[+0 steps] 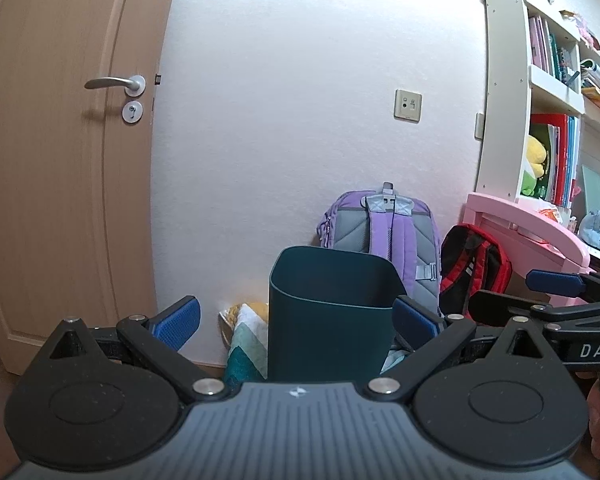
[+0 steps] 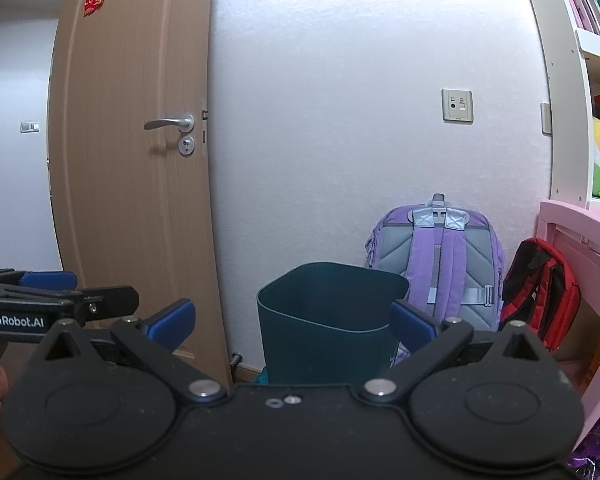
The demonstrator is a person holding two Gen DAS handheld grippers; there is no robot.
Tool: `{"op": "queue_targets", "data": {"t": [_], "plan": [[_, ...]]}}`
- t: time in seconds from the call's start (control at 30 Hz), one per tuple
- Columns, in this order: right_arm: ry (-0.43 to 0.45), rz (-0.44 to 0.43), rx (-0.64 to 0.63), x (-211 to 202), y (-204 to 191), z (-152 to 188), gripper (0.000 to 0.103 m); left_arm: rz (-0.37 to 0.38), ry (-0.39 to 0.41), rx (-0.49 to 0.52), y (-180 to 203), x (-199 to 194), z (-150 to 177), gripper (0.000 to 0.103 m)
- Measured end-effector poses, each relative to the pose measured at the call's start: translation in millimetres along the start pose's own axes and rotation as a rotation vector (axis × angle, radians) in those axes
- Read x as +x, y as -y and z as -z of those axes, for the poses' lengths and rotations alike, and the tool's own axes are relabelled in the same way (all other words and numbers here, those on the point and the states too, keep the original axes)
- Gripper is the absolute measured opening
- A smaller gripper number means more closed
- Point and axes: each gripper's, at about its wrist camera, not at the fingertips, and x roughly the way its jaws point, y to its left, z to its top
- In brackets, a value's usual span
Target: Collect trash
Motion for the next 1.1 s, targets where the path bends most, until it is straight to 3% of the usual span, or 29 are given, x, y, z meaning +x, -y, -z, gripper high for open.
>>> {"op": "queue_targets", "data": {"t": [1.1], "plan": [[-0.008,0.005,0.011,-3.3,-0.2,-1.9,0.103,0.017,-0.004,0.027,5.1,-4.5,-0.5,0.103]]}}
